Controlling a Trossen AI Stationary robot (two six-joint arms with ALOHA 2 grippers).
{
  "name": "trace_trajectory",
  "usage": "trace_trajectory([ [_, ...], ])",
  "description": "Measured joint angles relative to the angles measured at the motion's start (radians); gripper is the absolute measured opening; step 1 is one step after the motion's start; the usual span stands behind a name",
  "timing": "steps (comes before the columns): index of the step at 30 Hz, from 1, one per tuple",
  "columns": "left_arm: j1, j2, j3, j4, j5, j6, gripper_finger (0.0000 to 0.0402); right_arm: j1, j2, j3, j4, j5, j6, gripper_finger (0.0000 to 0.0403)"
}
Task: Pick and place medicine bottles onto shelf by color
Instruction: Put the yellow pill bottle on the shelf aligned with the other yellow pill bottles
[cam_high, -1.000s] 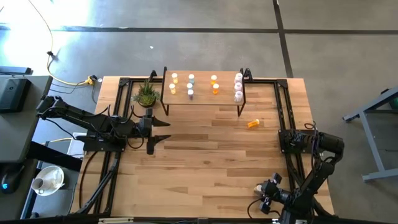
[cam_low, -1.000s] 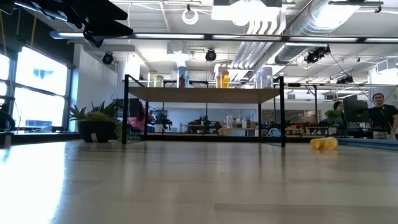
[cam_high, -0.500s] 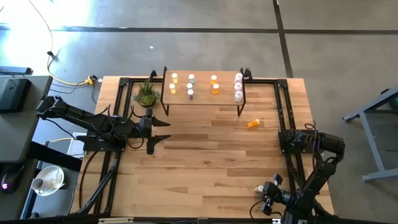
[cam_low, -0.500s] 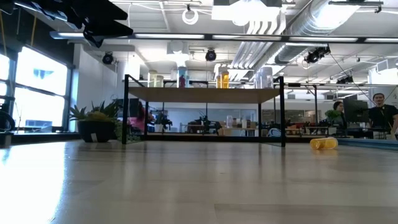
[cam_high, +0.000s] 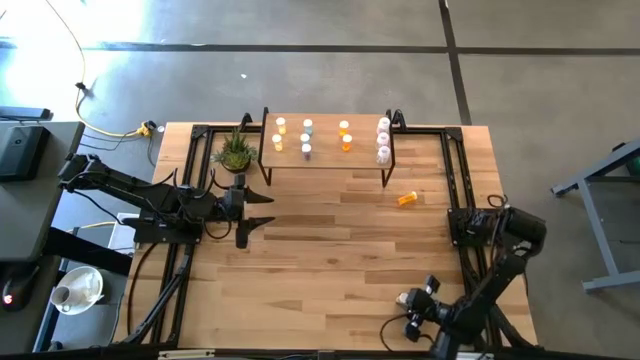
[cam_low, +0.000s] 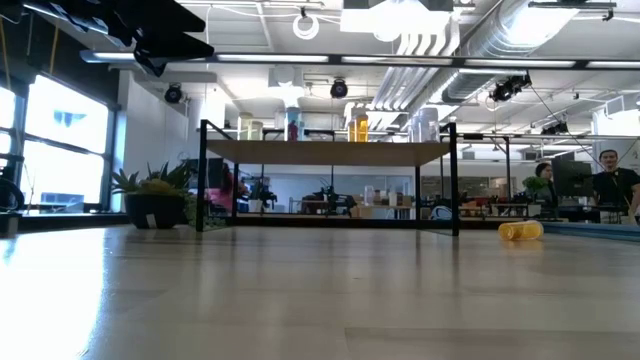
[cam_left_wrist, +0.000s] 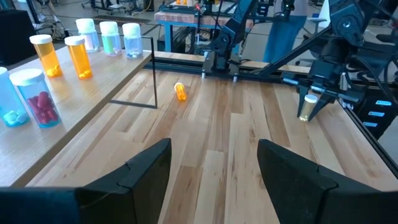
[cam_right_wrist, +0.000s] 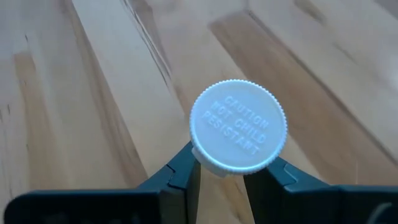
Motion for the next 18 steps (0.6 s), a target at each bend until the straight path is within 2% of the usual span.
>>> trace_trajectory([
  [5, 0.000, 0.000, 0.000, 0.000, 0.000, 0.000, 0.0229, -0.080, -0.020, 0.015, 0.041, -0.010, -0.148, 0.0088],
  [18, 0.000, 0.000, 0.000, 0.000, 0.001, 0.000, 0.0229, -0.340, -0.026, 0.108, 0.134, -0.188, -0.623, 0.0087],
])
